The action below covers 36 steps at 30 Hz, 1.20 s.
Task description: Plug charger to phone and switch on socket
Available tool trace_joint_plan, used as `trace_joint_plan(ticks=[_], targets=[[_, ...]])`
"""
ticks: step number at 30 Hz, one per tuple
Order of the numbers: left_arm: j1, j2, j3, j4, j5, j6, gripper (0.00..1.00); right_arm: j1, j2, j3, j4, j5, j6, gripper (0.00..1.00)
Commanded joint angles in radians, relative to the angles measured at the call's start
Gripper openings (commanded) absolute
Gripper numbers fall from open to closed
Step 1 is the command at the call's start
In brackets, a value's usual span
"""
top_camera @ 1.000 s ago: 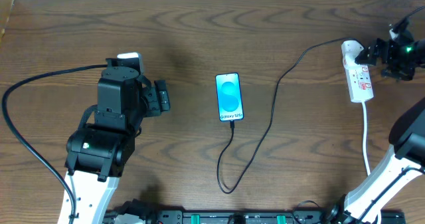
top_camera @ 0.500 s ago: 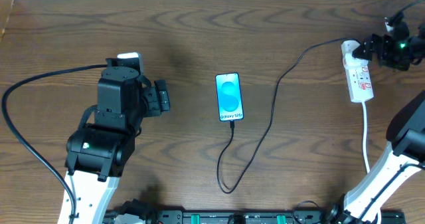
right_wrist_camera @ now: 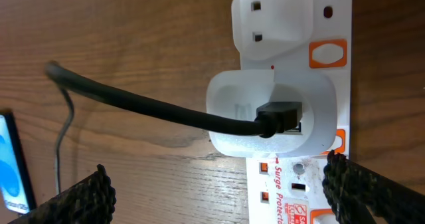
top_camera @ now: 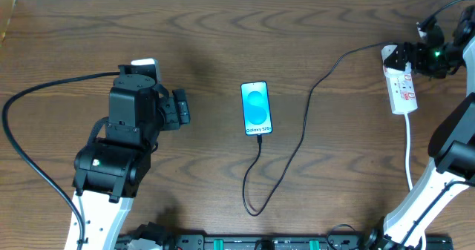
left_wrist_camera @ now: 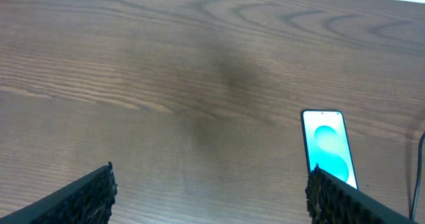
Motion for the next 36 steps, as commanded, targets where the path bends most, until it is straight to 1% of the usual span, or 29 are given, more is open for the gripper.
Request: trace_joint_plan(ticks=[1,11,21,36], targets=[[0.001,0.000,0.002,-0.002,-0.013,0.013,0.90,0.000,0.000,-0.040,0.019,0.011,-0.015,0.99],[0.001,0.000,0.002,-0.002,-0.013,0.013,0.91,0.000,0.000,-0.126,0.126,0.016,-0.012,0.99],[0.001,0.000,0.002,-0.002,-0.013,0.013,0.90,0.000,0.000,-0.190,0.224,0.016,0.071,0.99],[0.001,0.000,0.002,-0.002,-0.013,0.013,0.90,0.001,0.000,-0.211,0.227,-0.051,0.111,0.99]])
